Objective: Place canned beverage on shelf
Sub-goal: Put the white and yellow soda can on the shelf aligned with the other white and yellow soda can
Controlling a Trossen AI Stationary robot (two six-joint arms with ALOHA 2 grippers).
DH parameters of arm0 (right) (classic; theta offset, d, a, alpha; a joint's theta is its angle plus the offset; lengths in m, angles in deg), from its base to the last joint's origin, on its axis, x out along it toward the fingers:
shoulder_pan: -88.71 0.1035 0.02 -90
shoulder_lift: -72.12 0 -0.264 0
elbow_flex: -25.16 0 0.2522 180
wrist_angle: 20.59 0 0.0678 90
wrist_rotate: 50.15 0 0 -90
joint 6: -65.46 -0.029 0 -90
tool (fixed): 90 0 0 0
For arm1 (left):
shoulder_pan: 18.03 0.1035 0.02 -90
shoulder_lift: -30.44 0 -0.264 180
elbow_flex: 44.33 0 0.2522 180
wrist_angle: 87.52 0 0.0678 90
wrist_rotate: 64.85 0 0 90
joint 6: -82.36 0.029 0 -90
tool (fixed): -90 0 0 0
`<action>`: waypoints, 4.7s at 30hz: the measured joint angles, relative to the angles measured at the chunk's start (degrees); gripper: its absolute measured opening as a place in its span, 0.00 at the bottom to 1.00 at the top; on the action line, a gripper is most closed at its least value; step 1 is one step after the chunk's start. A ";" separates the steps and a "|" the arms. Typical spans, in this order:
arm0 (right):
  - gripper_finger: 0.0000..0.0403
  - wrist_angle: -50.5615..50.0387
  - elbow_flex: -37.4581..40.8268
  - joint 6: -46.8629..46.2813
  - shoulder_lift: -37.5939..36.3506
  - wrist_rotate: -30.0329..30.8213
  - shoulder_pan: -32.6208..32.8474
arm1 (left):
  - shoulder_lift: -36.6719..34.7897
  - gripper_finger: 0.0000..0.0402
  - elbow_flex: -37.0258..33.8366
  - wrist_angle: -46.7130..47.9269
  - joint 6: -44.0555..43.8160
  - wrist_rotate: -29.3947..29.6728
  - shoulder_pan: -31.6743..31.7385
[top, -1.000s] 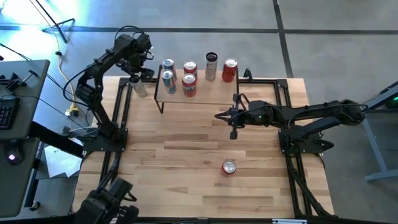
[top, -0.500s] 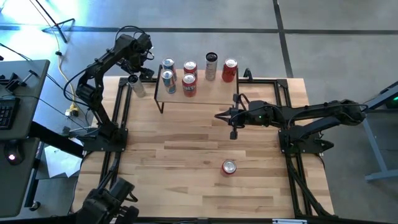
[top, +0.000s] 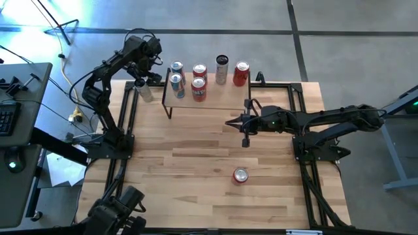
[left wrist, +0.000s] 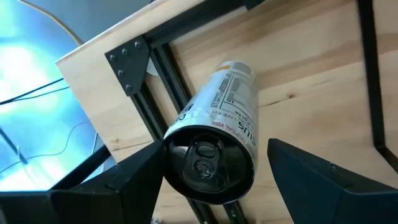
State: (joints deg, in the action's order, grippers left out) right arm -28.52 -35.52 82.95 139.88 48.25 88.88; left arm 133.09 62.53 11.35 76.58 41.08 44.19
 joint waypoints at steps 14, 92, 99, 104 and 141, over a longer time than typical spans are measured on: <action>0.00 -0.02 0.00 -0.58 0.00 -0.02 0.00 | 1.86 0.67 0.03 1.41 1.21 1.68 -0.79; 0.00 -0.70 0.00 -0.98 0.02 -0.48 0.00 | 0.00 0.70 -0.90 0.12 3.93 2.18 -1.55; 0.00 -0.70 0.00 -0.99 0.02 -0.48 0.00 | 0.00 0.70 -0.90 0.65 6.78 1.99 -1.78; 0.00 -0.72 0.00 -0.98 0.02 -0.48 0.00 | 0.00 0.70 -0.90 0.44 13.79 6.38 -4.24; 0.00 -2.64 0.00 -2.05 0.02 -1.13 0.00 | 0.04 0.70 -1.61 -1.17 21.58 10.67 -1.35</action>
State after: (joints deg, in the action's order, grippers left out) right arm -31.17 -35.52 80.90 139.91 47.12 88.88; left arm 133.13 60.93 10.18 98.16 51.76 42.84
